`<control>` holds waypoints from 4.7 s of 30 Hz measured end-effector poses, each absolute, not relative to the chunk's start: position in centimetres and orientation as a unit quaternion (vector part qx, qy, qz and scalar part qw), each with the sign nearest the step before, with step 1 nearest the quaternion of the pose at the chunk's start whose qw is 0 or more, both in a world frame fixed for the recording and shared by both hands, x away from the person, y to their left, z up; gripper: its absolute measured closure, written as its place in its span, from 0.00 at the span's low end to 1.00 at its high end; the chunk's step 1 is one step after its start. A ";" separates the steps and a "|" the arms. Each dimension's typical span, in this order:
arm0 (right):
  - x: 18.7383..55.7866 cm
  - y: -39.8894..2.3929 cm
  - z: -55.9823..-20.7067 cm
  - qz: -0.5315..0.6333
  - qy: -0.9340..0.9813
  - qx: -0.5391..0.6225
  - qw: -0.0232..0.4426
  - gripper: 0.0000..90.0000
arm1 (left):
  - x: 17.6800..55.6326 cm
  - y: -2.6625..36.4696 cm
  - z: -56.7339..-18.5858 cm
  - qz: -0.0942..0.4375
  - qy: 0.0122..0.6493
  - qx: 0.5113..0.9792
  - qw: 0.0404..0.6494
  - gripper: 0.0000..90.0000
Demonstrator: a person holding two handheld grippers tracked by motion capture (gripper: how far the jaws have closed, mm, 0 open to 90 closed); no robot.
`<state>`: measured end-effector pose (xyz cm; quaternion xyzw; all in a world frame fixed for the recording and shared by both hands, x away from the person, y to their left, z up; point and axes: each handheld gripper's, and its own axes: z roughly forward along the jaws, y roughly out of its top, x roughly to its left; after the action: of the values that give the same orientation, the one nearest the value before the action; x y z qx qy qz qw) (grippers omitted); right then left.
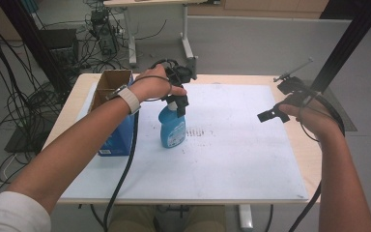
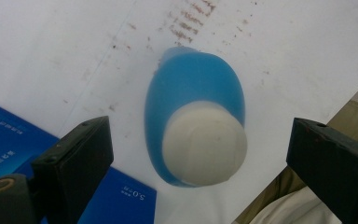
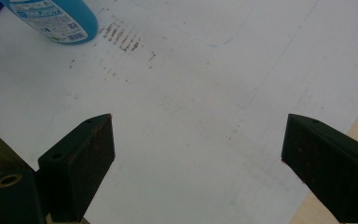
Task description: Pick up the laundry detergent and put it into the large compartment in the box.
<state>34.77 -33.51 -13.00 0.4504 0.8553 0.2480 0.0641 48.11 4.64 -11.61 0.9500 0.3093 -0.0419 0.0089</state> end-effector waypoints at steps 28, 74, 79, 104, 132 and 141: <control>35.0 -33.4 -13.8 0.247 0.854 0.454 0.058 0.10 | 47.6 4.5 -15.6 -0.040 0.312 0.949 0.005 0.17; 35.1 -33.3 -14.1 0.250 0.853 0.454 0.055 0.10 | 46.7 4.0 -16.0 -0.010 0.324 0.946 0.005 0.43; 35.1 -33.2 -14.0 0.250 0.853 0.455 0.056 0.10 | 46.7 4.0 -16.0 -0.009 0.326 0.945 0.005 0.43; 35.2 -33.2 -13.8 0.250 0.853 0.455 0.057 0.10 | 46.5 4.0 -16.0 -0.008 0.331 0.944 0.007 0.43; 35.0 -33.2 -13.8 0.250 0.853 0.455 0.059 0.10 | 46.5 4.0 -16.0 -0.006 0.332 0.943 0.005 0.43; 35.0 -33.1 -13.8 0.251 0.853 0.454 0.060 0.10 | 46.5 4.0 -16.0 -0.006 0.333 0.943 0.005 0.43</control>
<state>35.04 -33.09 -13.76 0.4544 0.8528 0.2506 0.0597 46.46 3.97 -16.03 0.9429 0.3330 -0.0063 0.0049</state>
